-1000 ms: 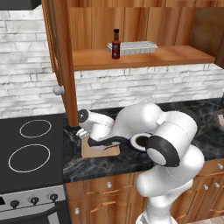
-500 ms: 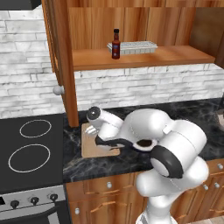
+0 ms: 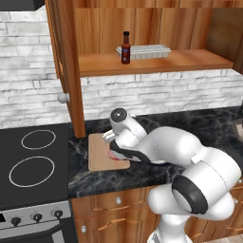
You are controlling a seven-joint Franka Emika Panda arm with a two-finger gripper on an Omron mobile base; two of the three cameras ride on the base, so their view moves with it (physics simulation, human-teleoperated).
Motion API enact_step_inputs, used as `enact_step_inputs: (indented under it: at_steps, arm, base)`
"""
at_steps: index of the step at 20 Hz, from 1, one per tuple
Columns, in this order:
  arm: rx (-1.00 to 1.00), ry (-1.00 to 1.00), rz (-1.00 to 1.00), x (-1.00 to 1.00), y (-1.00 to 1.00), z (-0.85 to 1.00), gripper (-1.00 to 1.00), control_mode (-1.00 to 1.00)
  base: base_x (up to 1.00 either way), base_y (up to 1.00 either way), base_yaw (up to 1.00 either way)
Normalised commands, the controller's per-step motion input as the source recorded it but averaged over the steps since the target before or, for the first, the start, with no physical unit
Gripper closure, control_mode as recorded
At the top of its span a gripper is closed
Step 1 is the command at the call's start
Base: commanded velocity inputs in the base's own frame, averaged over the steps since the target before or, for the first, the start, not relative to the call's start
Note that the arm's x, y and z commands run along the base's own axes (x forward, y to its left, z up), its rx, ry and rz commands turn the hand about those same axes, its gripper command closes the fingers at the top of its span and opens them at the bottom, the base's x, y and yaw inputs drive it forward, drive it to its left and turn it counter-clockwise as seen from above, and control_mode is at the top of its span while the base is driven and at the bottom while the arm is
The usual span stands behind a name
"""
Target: Pick the steak from the plate and place it on the cutting board. Then pick the condiment bottle from the cabinet and place it next to the cutting board.
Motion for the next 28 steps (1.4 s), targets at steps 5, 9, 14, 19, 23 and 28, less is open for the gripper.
enact_step_inputs:
  at_steps: [5, 9, 14, 19, 23, 28]
  arm:
    - [0.12, 0.0, 0.01, -0.09, -0.23, 0.45, -1.0, -1.0]
    - [0.22, 0.01, 0.0, -0.03, -0.14, 0.39, -1.0, -1.0]
    - [0.23, 0.01, 0.01, 0.0, -0.08, 0.33, -1.0, -1.0]
    - [0.14, 0.0, 0.14, 0.0, -0.02, 0.37, -1.0, -1.0]
    - [0.08, -0.01, 0.28, -0.08, -0.06, 0.25, -1.0, -1.0]
    - [0.07, -0.03, 0.36, -0.05, -0.04, 0.11, -1.0, -1.0]
  base:
    - [0.0, 0.0, 0.0]
    - [0.0, 0.0, 0.0]
    - [0.0, 0.0, 0.0]
    - [0.0, 0.0, 0.0]
    - [0.0, 0.0, 0.0]
    - [0.0, 0.0, 0.0]
